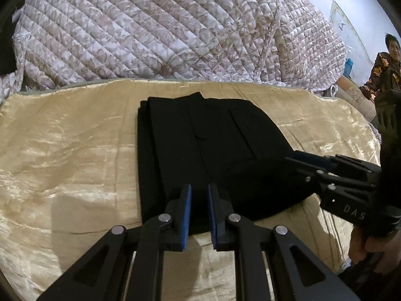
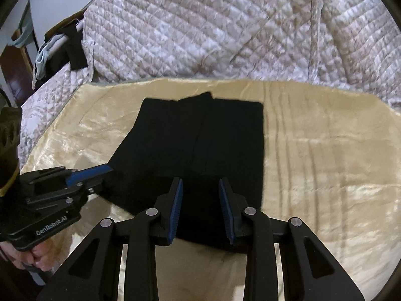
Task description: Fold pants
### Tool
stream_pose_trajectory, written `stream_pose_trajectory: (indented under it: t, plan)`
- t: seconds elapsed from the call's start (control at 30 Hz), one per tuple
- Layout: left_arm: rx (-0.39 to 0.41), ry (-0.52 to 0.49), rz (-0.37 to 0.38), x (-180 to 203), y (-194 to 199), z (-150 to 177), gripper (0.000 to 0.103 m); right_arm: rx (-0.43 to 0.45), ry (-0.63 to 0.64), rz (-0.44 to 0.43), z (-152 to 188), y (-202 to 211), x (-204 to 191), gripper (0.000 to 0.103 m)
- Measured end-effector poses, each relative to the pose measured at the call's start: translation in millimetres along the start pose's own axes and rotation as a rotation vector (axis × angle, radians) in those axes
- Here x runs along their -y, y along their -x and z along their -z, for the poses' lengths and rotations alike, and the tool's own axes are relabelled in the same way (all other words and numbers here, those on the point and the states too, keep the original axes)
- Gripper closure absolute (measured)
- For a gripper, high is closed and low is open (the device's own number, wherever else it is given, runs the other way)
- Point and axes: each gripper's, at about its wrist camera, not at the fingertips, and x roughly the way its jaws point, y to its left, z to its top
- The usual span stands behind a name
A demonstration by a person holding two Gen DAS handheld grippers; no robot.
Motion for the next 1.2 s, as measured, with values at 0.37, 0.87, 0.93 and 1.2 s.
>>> stream_pose_trajectory:
  t: [0.37, 0.87, 0.93, 1.2]
  plan:
    - [0.012, 0.007, -0.04, -3, 10, 4, 0.079, -0.035, -0.029, 0.009, 3, 5, 3, 0.073]
    - [-0.038, 0.03, -0.079, 7, 15, 33, 0.064, -0.057, -0.019, 0.034, 37, 26, -14, 0.053]
    - [-0.041, 0.029, -0.08, 7, 14, 34, 0.064, -0.077, -0.01, 0.041, 40, 21, -15, 0.053]
    - [-0.074, 0.032, -0.097, 6, 8, 41, 0.064, -0.14, -0.008, 0.052, 48, 8, -12, 0.053]
